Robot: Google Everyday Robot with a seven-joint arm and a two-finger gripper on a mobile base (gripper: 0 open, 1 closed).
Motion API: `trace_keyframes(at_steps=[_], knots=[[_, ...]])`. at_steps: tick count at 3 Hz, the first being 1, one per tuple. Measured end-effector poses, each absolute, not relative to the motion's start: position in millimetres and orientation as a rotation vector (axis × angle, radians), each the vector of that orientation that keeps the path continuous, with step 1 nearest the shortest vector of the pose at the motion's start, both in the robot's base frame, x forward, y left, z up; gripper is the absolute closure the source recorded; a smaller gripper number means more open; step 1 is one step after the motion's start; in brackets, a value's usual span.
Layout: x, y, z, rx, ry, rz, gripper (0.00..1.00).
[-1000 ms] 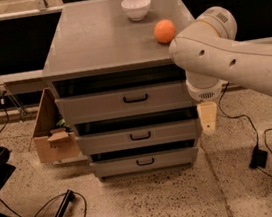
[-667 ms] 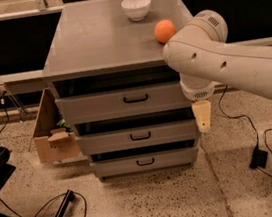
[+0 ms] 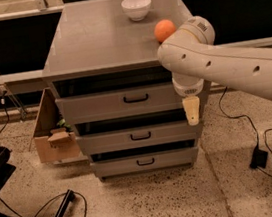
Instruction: Open top drawer
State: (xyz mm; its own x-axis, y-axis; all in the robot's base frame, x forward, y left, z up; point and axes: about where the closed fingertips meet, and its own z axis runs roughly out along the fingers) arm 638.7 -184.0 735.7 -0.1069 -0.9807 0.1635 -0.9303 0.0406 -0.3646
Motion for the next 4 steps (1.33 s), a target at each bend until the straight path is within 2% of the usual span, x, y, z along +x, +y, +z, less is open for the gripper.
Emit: trace_keyframes(at_steps=[3, 4], knots=[[712, -160, 672, -1.999, 2.166, -0.473, 0.00], [726, -158, 664, -1.999, 2.181, -0.451, 0.17]])
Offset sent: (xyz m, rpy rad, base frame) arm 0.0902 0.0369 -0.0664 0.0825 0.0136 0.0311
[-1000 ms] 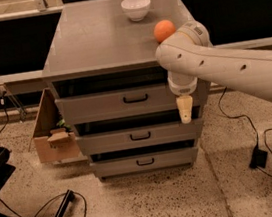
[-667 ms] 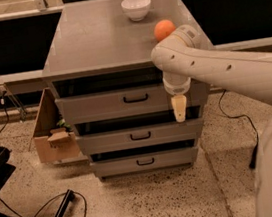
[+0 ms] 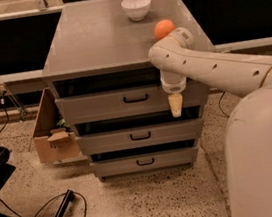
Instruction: Open top drawer
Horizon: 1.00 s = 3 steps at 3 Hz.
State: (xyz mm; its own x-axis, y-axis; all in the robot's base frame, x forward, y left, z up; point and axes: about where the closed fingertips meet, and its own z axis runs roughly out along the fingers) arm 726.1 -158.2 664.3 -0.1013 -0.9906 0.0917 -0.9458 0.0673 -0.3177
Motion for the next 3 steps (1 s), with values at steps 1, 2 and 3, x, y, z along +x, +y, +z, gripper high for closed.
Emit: trace_keyframes(at_steps=[1, 2, 3], knots=[[719, -160, 676, -2.020, 2.212, -0.437, 0.49], [705, -161, 686, -2.035, 2.227, -0.441, 0.72], [705, -161, 686, -2.035, 2.227, -0.441, 0.69]])
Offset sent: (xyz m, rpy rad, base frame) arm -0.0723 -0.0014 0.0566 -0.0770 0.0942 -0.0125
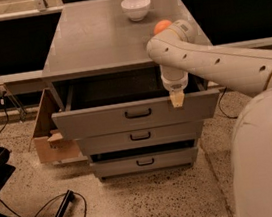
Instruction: Open top drawer
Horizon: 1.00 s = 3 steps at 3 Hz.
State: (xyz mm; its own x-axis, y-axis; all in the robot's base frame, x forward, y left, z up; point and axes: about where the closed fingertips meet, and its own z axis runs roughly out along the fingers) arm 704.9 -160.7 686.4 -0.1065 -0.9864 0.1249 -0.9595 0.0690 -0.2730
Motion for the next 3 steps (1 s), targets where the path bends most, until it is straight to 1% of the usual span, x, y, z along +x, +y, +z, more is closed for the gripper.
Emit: trace_keyframes(at_steps=[3], knots=[[704.9, -160.7, 686.3, -2.035, 2.227, -0.441, 0.00]])
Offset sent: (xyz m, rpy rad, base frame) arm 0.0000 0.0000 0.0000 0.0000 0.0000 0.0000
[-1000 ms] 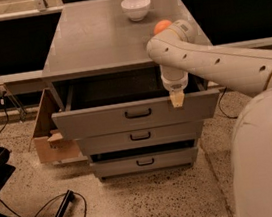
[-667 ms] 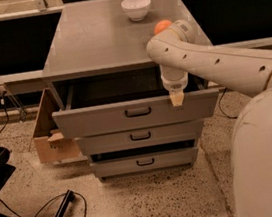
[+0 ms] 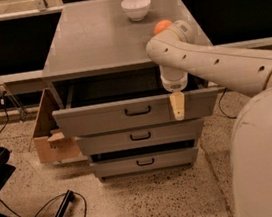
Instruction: Open top drawer
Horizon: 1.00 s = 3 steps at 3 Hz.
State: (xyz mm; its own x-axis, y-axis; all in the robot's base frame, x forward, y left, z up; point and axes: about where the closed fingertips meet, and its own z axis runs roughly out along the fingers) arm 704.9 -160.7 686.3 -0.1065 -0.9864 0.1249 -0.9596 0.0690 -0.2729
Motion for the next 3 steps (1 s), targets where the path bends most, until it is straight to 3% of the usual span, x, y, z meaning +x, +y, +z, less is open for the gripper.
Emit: trace_keyframes(at_steps=[2, 3], knots=[[701, -159, 681, -2.029, 2.226, -0.411, 0.00], [675, -157, 696, -1.952, 2.237, -0.387, 0.15]])
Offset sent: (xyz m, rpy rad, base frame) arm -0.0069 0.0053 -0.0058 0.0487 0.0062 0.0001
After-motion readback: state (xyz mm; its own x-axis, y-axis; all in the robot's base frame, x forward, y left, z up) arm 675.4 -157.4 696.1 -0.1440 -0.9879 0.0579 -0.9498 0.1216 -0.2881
